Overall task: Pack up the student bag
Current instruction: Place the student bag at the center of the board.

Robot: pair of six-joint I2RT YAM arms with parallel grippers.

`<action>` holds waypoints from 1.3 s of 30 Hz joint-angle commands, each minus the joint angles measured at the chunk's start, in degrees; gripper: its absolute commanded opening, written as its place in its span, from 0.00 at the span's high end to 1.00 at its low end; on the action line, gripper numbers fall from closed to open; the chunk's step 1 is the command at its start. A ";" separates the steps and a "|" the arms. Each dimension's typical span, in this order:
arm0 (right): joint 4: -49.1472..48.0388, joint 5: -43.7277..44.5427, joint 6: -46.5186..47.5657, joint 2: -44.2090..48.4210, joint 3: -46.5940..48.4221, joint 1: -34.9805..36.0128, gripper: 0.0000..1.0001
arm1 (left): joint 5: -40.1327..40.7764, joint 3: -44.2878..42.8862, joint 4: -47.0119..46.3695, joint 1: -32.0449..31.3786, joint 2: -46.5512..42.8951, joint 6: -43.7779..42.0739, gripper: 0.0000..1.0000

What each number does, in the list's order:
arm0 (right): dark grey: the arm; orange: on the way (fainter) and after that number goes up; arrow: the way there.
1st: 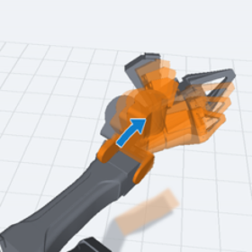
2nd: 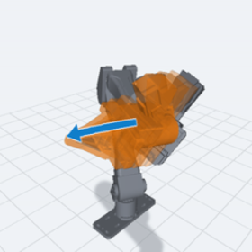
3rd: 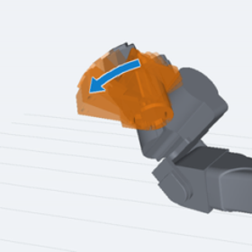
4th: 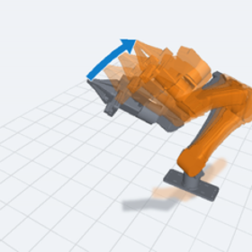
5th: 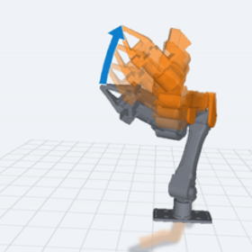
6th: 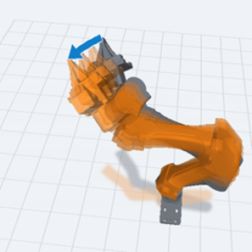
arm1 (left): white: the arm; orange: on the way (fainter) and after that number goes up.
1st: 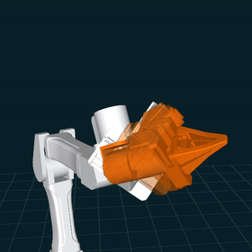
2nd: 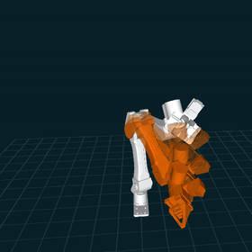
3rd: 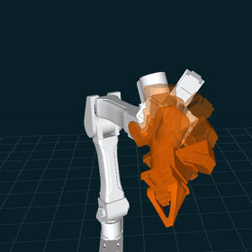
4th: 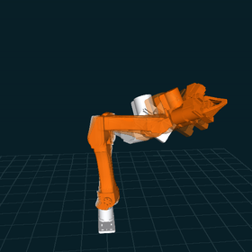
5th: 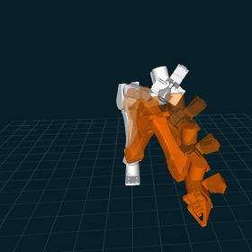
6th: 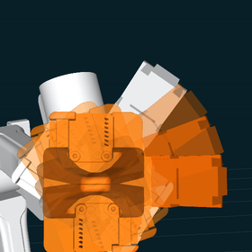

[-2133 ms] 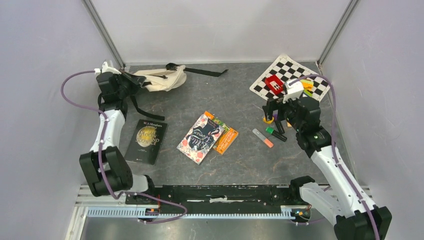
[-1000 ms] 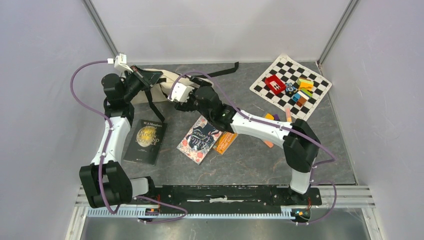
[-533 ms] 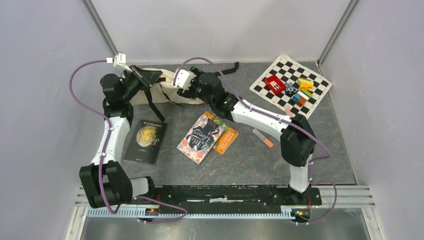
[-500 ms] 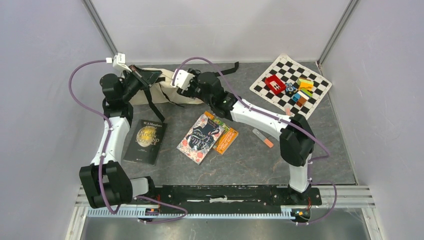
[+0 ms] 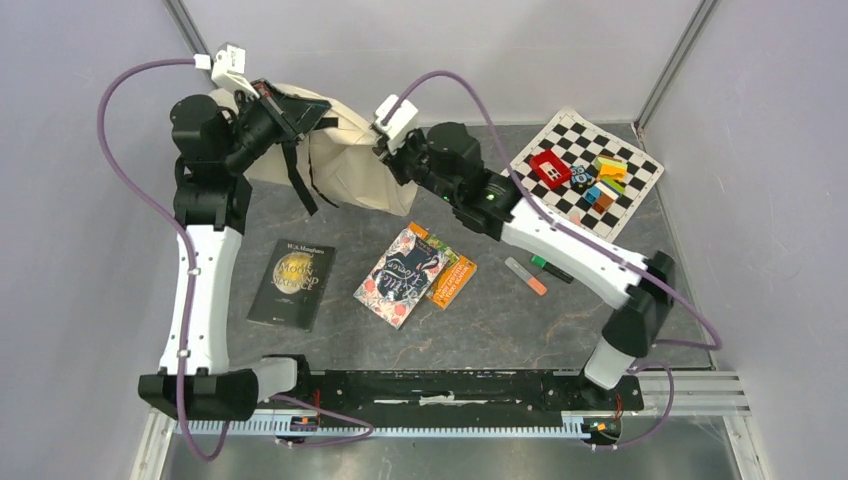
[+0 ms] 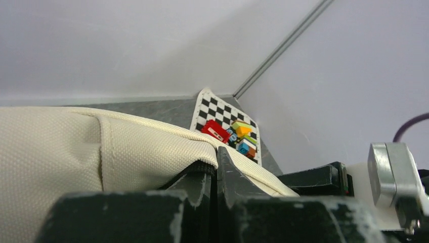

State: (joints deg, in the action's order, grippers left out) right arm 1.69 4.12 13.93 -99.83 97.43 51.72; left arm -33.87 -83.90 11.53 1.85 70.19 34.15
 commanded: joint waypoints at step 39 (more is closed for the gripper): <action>2.89 12.37 -42.41 27.27 -56.49 -4.19 1.00 | 29.35 39.98 35.93 -14.34 -28.02 -1.72 0.00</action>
State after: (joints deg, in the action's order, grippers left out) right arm 8.60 15.03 -30.57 -72.84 43.40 49.87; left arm -10.59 -45.06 49.10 -12.82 41.87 29.43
